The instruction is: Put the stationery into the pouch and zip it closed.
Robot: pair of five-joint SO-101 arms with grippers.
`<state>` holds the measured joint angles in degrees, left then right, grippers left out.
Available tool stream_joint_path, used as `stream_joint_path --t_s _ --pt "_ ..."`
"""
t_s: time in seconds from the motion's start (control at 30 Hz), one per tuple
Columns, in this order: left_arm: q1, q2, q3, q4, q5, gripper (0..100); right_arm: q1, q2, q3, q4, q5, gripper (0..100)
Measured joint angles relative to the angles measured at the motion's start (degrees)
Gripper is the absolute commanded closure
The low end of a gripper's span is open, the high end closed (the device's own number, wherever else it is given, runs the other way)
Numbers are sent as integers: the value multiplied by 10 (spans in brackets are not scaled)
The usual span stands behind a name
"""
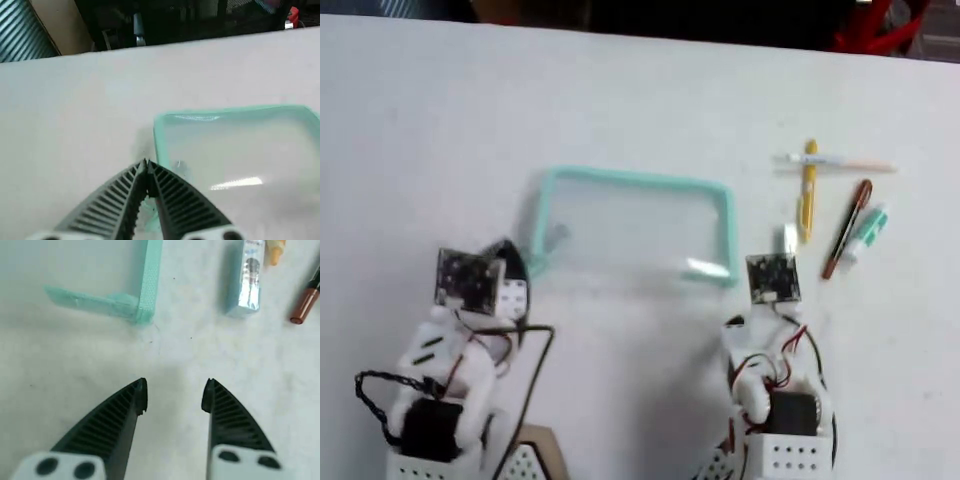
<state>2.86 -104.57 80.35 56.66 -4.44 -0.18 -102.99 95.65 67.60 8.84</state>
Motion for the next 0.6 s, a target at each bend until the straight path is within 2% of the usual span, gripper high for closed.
stream_joint_path --t_s 0.2,0.43,0.6 --pt "-31 4 -15 0 -11 974 0 0 0 0 0 814" --pt "-37 0 -17 1 -170 976 0 0 0 0 0 814" --pt "-37 0 -17 26 -256 973 0 0 0 0 0 814"
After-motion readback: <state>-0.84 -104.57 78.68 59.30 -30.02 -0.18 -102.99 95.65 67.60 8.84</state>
